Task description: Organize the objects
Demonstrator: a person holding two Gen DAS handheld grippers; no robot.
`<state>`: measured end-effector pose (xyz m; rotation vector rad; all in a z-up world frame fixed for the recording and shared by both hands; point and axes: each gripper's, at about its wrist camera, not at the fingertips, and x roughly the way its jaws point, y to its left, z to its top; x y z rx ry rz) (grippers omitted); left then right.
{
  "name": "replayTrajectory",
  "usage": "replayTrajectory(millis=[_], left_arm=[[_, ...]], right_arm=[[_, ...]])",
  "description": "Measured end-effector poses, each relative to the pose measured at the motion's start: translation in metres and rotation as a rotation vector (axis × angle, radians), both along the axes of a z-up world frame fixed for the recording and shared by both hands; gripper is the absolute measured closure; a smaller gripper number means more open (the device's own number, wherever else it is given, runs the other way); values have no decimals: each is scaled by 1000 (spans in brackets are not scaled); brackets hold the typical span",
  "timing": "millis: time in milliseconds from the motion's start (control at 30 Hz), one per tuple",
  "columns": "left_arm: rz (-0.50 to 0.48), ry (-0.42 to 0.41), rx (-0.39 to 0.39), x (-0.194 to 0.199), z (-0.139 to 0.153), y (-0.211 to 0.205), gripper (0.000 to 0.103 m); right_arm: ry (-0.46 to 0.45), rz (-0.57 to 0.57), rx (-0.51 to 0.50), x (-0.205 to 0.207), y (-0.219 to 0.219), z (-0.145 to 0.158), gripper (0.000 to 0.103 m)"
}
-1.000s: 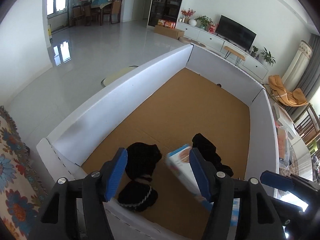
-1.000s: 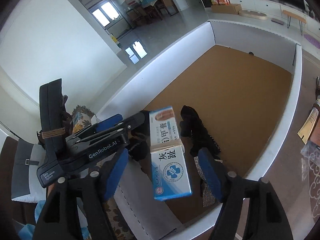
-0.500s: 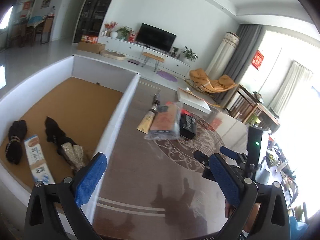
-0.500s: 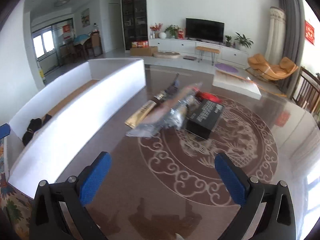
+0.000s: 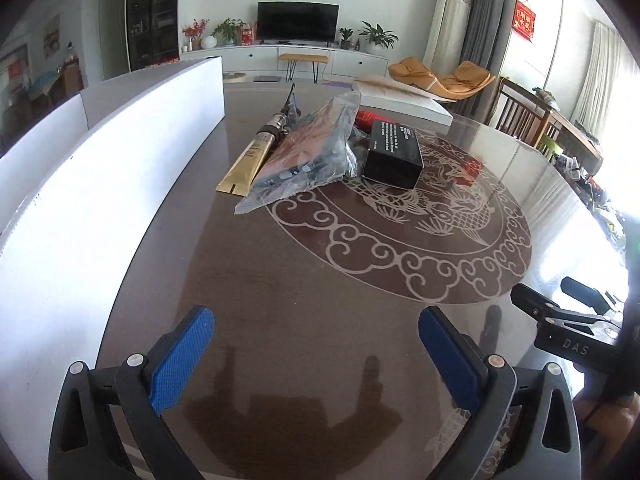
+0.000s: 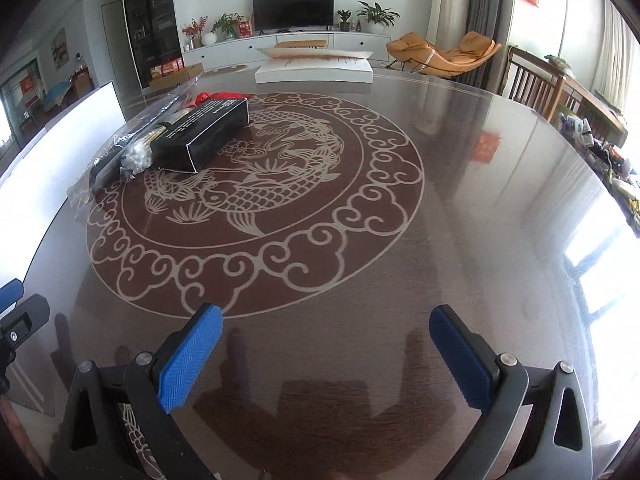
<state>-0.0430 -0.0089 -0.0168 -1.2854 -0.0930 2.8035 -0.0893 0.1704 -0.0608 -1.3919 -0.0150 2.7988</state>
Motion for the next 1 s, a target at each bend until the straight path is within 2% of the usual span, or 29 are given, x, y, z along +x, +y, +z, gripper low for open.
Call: replayTrajectory(millis=[133, 233, 400, 533, 1000], left_arm=[[-10, -13, -76, -14, -11, 1, 0], [-18, -57, -116, -17, -23, 2, 0], [2, -87, -80, -23, -28, -8, 0], [8, -87, -84, -23, -30, -9, 0], [7, -87, -85, -24, -31, -9, 0]], right_arm=[[-3, 2, 12, -2, -4, -3, 0], [-6, -7, 0, -1, -3, -4, 0], [-21, -45, -42, -2, 8, -6, 0], [-18, -67, -85, 0, 15, -6, 0], [-21, -67, -79, 0, 14, -6, 0]])
